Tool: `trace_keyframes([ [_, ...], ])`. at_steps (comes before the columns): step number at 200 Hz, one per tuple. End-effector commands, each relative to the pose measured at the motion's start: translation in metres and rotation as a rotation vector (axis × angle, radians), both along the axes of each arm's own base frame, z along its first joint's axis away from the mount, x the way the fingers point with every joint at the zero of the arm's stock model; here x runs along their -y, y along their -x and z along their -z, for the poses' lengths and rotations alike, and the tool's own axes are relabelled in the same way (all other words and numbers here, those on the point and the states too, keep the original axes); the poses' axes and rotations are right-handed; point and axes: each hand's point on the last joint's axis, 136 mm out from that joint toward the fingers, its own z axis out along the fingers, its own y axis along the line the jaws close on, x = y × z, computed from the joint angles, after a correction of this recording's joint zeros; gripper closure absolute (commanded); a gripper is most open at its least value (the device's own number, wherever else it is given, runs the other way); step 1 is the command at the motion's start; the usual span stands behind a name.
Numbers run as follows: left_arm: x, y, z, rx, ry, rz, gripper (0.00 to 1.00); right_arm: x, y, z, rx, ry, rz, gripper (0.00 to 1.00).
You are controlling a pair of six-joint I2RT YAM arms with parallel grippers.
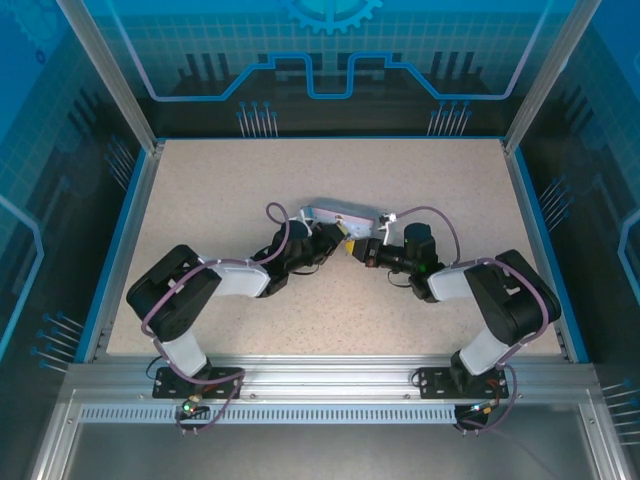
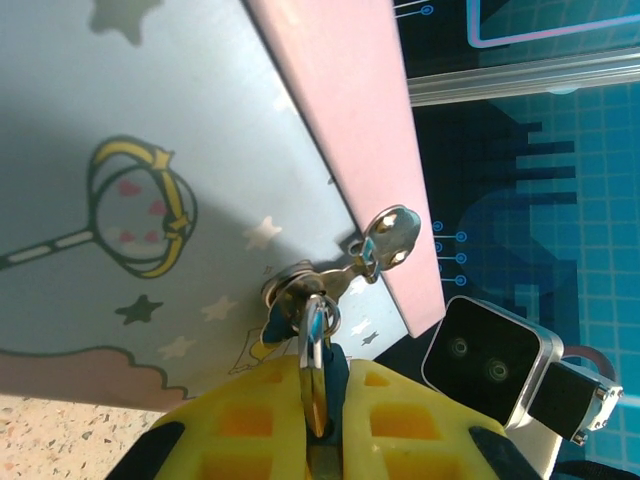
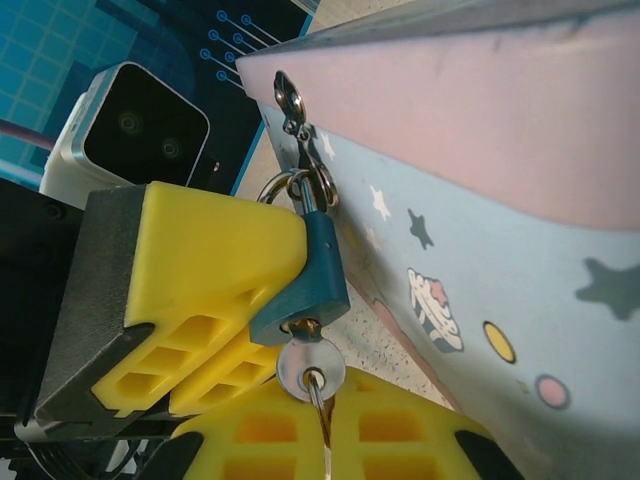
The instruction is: Unlock a padlock with a key
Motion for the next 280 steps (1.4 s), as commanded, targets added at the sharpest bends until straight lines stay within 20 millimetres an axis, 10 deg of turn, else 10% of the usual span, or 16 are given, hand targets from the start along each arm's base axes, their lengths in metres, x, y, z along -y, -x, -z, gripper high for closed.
trace_keyframes([
  [1, -0.006, 0.010, 0.031, -0.046, -0.088, 0.017, 1.00, 0.017, -0.017, -0.014, 0.089, 0.003, 0.078, 0.82],
  [80, -0.009, 0.002, 0.029, -0.043, -0.101, 0.005, 1.00, 0.035, -0.006, -0.008, 0.083, 0.015, 0.057, 0.52],
  [187, -0.007, 0.003, 0.031, -0.052, -0.094, 0.017, 1.00, 0.022, 0.007, -0.018, 0.242, 0.175, -0.046, 0.54],
  [280, -0.003, 0.003, 0.021, -0.074, -0.050, 0.015, 1.00, 0.001, 0.020, 0.003, 0.539, 0.663, -0.072, 0.56],
])
